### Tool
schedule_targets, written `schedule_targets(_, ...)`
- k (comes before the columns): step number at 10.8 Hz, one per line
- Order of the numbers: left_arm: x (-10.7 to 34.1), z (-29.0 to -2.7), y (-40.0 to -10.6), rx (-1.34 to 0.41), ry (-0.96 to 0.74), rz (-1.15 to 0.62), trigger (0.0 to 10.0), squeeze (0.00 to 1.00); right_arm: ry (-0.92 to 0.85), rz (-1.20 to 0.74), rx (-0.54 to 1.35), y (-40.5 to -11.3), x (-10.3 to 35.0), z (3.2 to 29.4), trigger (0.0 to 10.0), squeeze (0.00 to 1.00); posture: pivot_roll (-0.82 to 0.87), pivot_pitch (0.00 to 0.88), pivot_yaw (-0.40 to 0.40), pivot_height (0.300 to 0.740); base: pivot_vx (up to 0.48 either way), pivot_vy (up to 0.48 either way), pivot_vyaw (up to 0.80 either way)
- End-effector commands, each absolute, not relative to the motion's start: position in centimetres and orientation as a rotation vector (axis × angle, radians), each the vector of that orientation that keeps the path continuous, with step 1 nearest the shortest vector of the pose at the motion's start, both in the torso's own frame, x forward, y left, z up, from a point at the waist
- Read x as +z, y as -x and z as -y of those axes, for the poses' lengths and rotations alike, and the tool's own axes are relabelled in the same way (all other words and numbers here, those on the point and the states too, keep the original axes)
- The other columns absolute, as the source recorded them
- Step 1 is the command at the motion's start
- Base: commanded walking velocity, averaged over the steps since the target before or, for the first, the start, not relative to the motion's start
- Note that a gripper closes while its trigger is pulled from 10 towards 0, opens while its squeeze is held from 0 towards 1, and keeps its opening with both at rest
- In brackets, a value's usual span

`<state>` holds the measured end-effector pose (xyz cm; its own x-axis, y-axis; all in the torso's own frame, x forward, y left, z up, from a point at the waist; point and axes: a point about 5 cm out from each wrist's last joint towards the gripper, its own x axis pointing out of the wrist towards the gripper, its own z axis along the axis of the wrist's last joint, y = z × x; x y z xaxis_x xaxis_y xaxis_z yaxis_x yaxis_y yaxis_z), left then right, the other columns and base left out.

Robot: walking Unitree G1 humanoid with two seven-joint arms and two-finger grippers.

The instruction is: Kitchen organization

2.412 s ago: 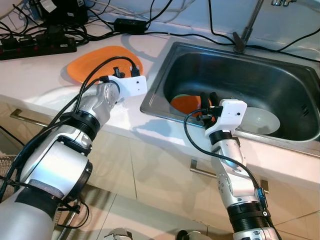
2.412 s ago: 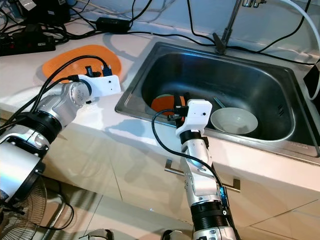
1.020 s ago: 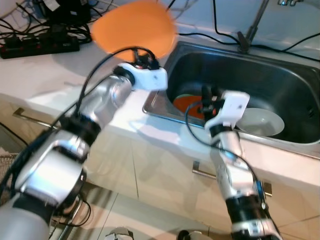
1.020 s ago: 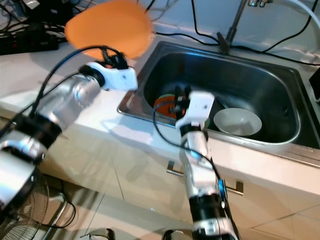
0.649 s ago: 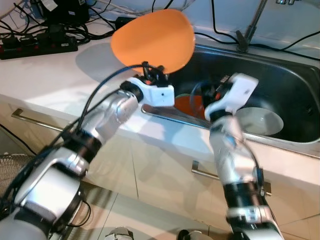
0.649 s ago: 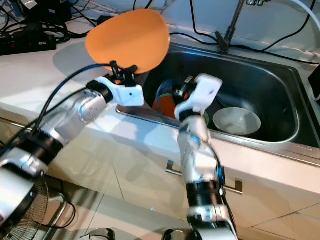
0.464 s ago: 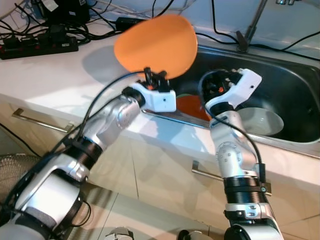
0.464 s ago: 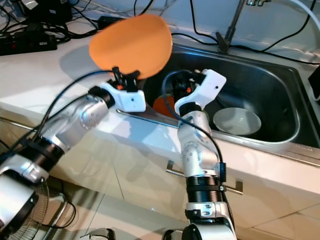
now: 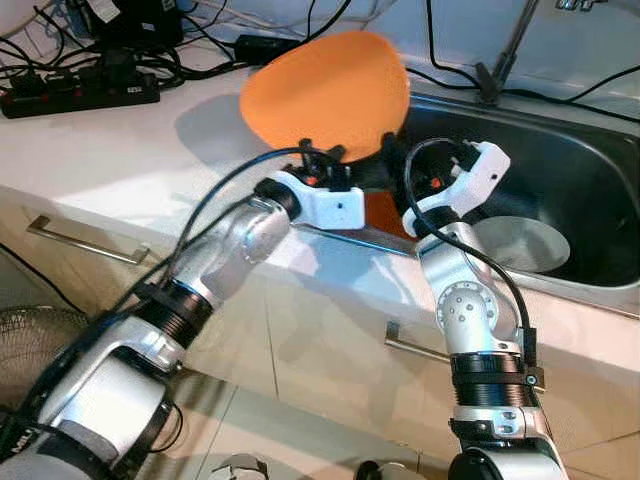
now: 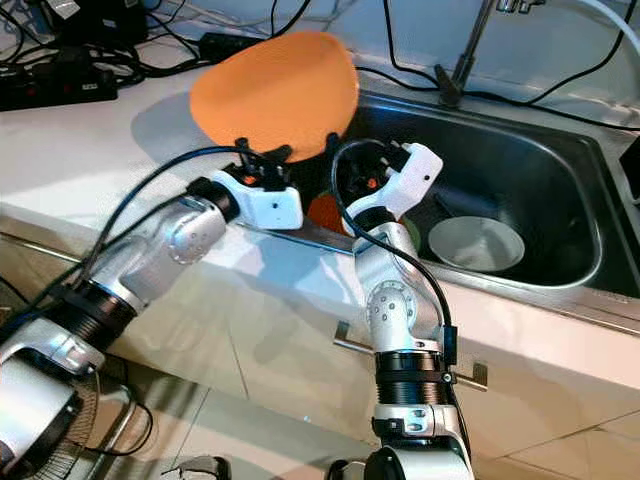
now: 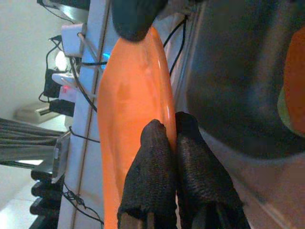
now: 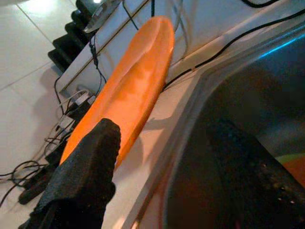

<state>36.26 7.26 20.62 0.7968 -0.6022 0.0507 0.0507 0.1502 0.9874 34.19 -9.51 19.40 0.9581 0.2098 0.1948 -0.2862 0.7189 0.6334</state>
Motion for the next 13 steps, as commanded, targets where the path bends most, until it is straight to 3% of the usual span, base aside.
schedule_targets(1,21.5,-6.8,-35.9,-0.491,-1.343,0.548,10.0,0.0,-0.755,0.137,0.313,-34.1,20.5,8.8,10.0,0.0,0.08,0.022,-0.028,0.74,0.0,0.0,0.0)
schedule_targets(8,20.7,-5.6,-34.6,-0.577,-1.324,0.574,10.0,0.0,-0.812,0.102,0.293,-34.4,20.3,8.9,10.0,0.0,0.09,0.027,-0.032,0.74,0.0,0.0,0.0)
schedule_targets(10,20.7,-5.6,-34.5,-0.577,-1.326,0.577,10.0,0.0,-0.821,0.102,0.287,-34.4,20.3,8.9,0.0,0.0,0.09,0.031,-0.031,0.74,0.0,0.0,0.0)
schedule_targets(13,20.9,-5.2,-34.4,-0.58,-1.325,0.595,10.0,0.0,-0.833,0.097,0.292,-34.4,20.3,8.7,0.0,0.0,0.09,0.034,-0.03,0.74,0.0,0.0,0.0)
